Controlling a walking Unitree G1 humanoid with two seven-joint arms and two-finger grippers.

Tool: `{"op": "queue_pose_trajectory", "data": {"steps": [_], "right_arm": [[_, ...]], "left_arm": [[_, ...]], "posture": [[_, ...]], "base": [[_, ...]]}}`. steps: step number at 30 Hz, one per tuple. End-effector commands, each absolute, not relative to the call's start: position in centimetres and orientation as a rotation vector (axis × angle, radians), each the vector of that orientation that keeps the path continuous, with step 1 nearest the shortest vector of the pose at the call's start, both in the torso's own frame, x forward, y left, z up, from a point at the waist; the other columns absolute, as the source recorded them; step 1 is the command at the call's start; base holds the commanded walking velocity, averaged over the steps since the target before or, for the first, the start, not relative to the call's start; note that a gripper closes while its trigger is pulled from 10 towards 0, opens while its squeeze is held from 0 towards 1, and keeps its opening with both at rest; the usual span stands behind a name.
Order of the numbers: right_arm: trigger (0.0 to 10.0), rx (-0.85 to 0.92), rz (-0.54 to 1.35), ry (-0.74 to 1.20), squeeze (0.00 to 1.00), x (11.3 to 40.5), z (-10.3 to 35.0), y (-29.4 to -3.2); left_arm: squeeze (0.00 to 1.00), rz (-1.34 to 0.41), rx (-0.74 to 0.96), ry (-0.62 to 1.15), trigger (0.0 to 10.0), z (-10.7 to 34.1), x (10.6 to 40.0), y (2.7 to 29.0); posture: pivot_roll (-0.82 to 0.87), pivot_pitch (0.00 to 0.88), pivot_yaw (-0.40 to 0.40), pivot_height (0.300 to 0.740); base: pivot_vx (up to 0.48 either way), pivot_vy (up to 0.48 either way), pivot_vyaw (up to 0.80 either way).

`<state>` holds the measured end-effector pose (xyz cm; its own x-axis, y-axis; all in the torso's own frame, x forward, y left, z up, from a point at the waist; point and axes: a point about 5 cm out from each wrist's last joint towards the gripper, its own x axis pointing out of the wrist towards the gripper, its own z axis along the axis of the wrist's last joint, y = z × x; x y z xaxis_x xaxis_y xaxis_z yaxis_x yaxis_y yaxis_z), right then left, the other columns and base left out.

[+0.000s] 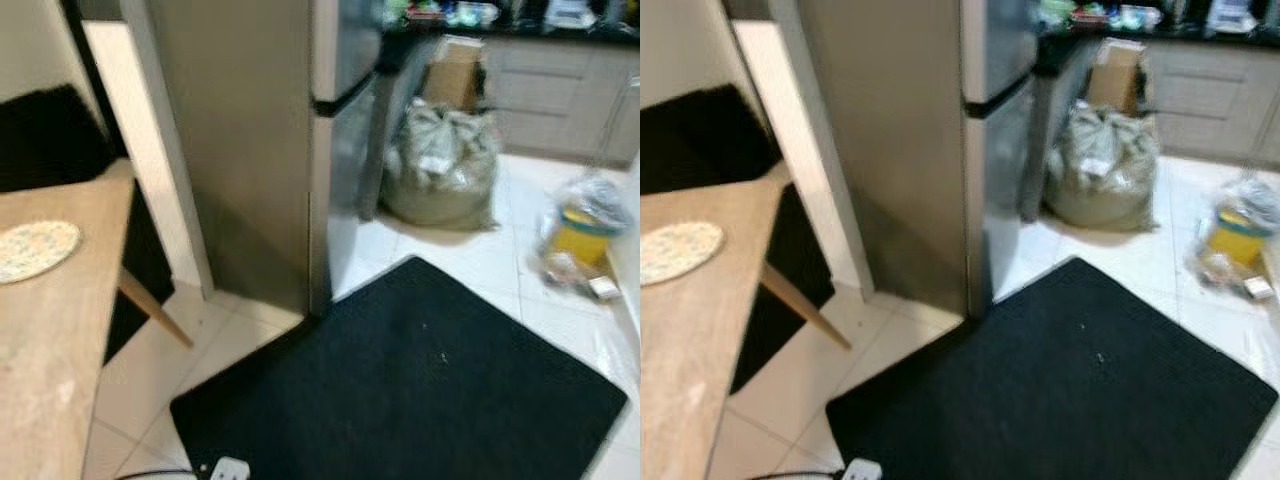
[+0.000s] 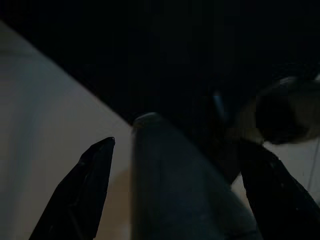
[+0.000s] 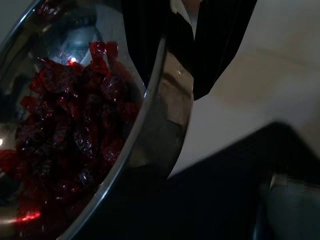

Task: Restocking fridge

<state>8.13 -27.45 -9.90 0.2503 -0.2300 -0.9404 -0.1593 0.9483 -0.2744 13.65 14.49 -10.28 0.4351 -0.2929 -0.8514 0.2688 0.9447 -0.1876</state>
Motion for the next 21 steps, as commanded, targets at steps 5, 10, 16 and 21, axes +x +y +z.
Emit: {"op": "queue_pose_trajectory", "data": {"steps": [5,10,16,21], "right_arm": [[10.0,-0.342,-0.046,1.333,0.00,7.75,-10.09,-27.13],[10.0,-0.347,-0.044,1.333,0.00,7.79,-10.07,-27.18],[10.0,-0.350,-0.043,1.331,0.00,7.90,-10.04,-27.21],[10.0,-0.349,-0.042,1.325,0.00,8.21,-9.98,-27.19]], "left_arm": [[0.00,-0.355,-0.033,1.129,10.0,-10.85,12.05,14.38],[0.00,-0.358,-0.030,1.130,10.0,-10.85,12.04,14.37],[0.00,-0.331,-0.074,1.111,10.0,-10.73,12.38,14.31],[0.00,-0.363,-0.043,1.122,10.0,-10.75,12.32,14.33]], "posture": [[-0.05,0.000,-0.006,0.740],[-0.05,0.000,-0.008,0.740],[-0.05,0.000,-0.007,0.740],[-0.05,0.000,-0.007,0.740]], "base": [[0.266,0.000,0.00],[0.267,0.000,0.00],[0.084,0.000,0.00],[0.000,-0.243,0.00]]}}
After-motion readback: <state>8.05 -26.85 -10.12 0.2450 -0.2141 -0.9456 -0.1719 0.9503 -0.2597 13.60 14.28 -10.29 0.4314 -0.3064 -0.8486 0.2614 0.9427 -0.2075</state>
